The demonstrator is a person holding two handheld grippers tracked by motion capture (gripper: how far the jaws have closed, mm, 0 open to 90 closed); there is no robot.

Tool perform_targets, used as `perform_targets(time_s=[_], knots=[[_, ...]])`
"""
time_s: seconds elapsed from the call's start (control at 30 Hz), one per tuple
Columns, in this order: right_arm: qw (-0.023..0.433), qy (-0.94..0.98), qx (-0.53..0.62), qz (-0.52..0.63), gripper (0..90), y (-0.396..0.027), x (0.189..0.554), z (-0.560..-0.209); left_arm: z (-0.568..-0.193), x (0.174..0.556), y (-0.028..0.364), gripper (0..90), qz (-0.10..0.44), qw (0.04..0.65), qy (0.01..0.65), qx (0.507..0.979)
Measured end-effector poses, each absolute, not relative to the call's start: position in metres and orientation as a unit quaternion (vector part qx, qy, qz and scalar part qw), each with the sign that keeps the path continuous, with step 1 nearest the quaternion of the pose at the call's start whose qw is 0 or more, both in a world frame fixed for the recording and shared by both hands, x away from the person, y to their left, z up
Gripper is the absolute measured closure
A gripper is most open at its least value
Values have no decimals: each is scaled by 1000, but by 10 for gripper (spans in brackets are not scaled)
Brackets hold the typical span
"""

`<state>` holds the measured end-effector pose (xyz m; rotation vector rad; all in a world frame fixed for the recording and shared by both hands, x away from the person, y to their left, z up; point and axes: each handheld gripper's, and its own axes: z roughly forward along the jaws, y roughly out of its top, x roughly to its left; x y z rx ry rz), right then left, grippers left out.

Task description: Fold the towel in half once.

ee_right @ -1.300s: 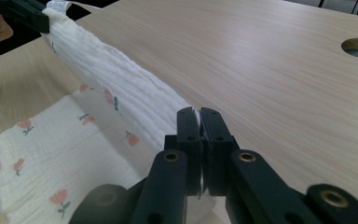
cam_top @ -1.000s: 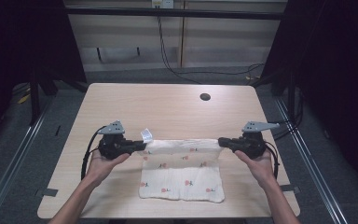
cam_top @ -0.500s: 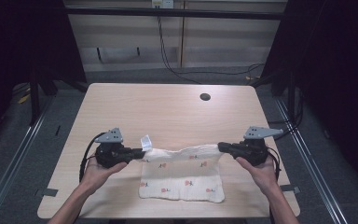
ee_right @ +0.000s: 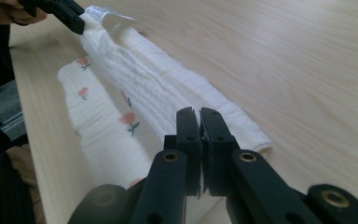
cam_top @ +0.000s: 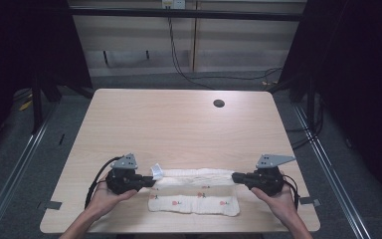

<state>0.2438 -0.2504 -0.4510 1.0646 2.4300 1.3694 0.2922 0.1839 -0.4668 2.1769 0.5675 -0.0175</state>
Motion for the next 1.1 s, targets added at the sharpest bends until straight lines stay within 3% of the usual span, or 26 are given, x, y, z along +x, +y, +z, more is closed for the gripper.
perform_targets(time_s=[0.2,0.67,0.9,1.1], knots=[[73,836,349,417,844,-248,227,-470,-475,284,181,816,-20,416,217,883],[63,829,365,419,779,-254,212,-471,-472,262,183,746,-19,421,200,885],[71,831,364,414,763,-248,217,-472,-470,259,194,706,-24,435,215,874],[87,824,378,412,675,-248,227,-471,-466,266,202,685,-11,441,233,867]])
